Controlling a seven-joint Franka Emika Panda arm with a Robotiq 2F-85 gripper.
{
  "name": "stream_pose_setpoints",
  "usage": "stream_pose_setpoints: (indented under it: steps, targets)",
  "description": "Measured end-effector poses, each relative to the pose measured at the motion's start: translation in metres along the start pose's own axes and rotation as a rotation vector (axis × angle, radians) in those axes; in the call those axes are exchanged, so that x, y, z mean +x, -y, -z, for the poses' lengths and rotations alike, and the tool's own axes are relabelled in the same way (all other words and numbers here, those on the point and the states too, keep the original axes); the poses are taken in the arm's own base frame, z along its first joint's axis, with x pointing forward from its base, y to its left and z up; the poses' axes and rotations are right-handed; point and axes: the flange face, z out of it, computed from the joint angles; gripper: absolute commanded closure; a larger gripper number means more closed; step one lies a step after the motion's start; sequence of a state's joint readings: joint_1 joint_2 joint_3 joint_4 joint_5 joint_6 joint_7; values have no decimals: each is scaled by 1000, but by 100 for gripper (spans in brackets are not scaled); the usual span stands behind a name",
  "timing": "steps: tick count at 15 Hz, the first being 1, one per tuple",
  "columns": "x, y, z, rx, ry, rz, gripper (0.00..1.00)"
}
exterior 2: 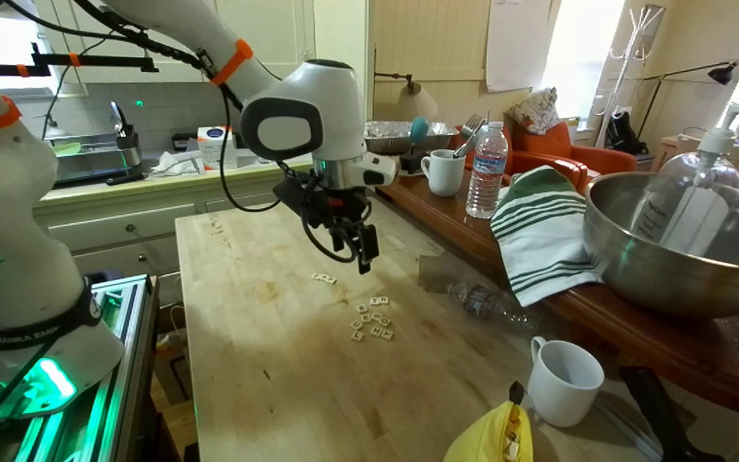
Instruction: Align the blocks on the table
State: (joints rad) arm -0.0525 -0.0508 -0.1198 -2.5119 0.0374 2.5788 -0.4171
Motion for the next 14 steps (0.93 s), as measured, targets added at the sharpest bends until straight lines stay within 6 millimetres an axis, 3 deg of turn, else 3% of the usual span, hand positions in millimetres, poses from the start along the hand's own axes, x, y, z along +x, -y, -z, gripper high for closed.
stream_pose_setpoints:
  steps: [6,12,13,14]
  targets:
    - [-6,-31,-21,43,-93,-44,0]
    - [-3,-32,-24,42,-90,-54,1]
    - [-3,-32,-25,41,-87,-59,26]
    - [-3,-31,-28,40,-84,-68,26]
